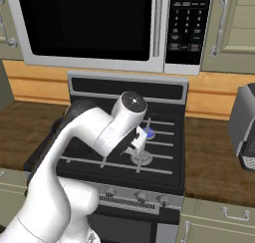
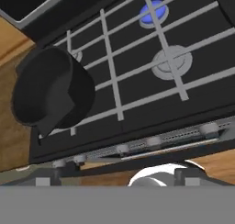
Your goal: Turn off the rear right burner of the stove.
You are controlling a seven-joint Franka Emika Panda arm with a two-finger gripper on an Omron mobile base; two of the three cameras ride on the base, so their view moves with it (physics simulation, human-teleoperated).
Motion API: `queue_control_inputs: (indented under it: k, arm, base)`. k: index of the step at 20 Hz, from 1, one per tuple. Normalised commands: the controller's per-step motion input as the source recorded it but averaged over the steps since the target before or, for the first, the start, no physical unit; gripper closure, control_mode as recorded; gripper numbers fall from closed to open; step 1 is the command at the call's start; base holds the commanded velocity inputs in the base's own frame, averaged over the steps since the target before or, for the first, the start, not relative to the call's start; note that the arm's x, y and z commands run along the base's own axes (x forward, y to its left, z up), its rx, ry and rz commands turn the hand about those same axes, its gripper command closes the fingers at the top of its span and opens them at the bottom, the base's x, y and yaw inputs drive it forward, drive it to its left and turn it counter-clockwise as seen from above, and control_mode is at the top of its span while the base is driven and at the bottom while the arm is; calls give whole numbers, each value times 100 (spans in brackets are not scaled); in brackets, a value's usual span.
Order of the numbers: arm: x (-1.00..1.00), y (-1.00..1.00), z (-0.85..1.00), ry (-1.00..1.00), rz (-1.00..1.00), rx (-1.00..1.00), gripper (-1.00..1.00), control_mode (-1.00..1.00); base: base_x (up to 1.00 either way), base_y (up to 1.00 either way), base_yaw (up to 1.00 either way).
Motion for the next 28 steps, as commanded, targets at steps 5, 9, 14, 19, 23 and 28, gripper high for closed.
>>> queue_control_inputs:
  k: [5,9,14,19,23,28]
  arm:
    - [-96,-84,-22,0,-25,26,-100,-100]
    - [-91,-77,-28,0,-24,24,-100,-100]
    - [-88,-29,-36,-5,-18,28,-100,-100]
    - [-24,0,-34,-1,-30,35,-100,-100]
    - [8,8,-27,0,-42,31,-100,-100]
    - [22,21,-32,-1,-32,16,-100,-100]
  base:
    - [0,0,0]
    - [0,0,0]
    - [0,0,0]
    - [0,0,0]
    - [0,0,0]
    - [0,0,0]
